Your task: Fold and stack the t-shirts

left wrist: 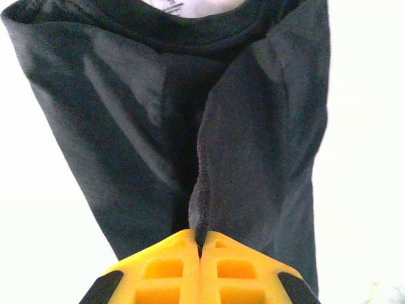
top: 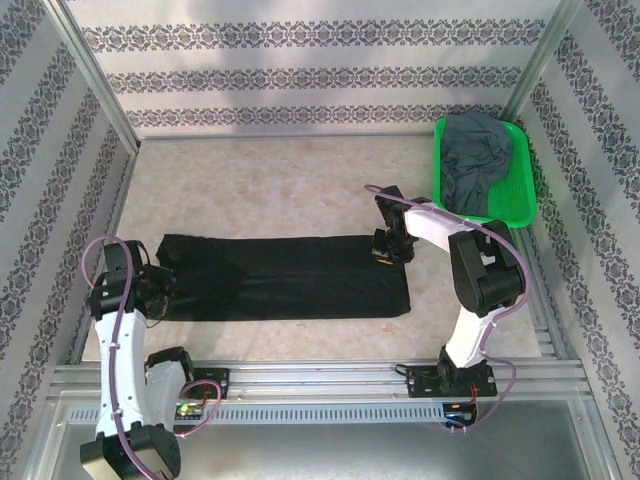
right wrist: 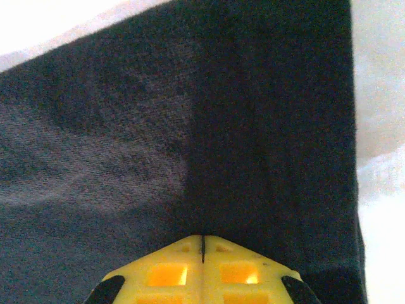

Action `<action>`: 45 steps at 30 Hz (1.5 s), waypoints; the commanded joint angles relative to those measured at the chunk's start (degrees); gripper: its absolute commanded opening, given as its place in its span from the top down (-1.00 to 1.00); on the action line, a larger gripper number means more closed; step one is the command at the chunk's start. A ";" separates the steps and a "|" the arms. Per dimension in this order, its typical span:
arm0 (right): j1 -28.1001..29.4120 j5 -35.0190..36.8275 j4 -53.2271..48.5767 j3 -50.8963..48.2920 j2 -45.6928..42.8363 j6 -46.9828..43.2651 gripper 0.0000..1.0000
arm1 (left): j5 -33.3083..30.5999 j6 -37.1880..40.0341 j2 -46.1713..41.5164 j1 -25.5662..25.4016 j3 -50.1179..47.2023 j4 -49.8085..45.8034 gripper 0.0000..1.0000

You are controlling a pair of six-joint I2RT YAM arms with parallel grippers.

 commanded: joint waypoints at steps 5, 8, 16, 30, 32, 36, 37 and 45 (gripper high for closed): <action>-0.64 3.23 -4.56 1.98 1.97 0.03 1.00 | 5.04 -5.80 -3.28 0.47 2.12 -6.54 1.00; -0.54 3.58 -4.96 2.51 1.98 -0.10 1.00 | 6.61 -5.31 -4.06 0.27 1.97 -8.24 1.00; -0.52 4.20 -5.71 3.49 2.32 -0.18 1.00 | 7.26 -0.19 -6.40 -1.60 -2.06 -13.28 1.00; -0.11 4.30 -5.98 3.57 2.47 0.16 1.00 | 6.92 -0.90 -2.65 -6.56 -12.15 -2.78 1.00; -0.05 4.35 -6.05 3.58 2.50 0.25 1.00 | 6.46 -1.07 -1.47 -8.03 -13.03 -1.47 1.00; 0.14 4.31 -5.98 3.50 2.30 0.34 1.00 | 5.30 -1.84 0.01 -10.02 -14.88 1.61 1.00; 0.07 4.31 -5.97 3.50 2.33 0.33 1.00 | 5.33 -1.79 0.42 -10.29 -15.21 2.65 1.00; 0.40 4.34 -5.71 3.84 1.33 0.25 1.00 | 5.50 1.94 6.13 -11.78 -11.26 3.47 0.26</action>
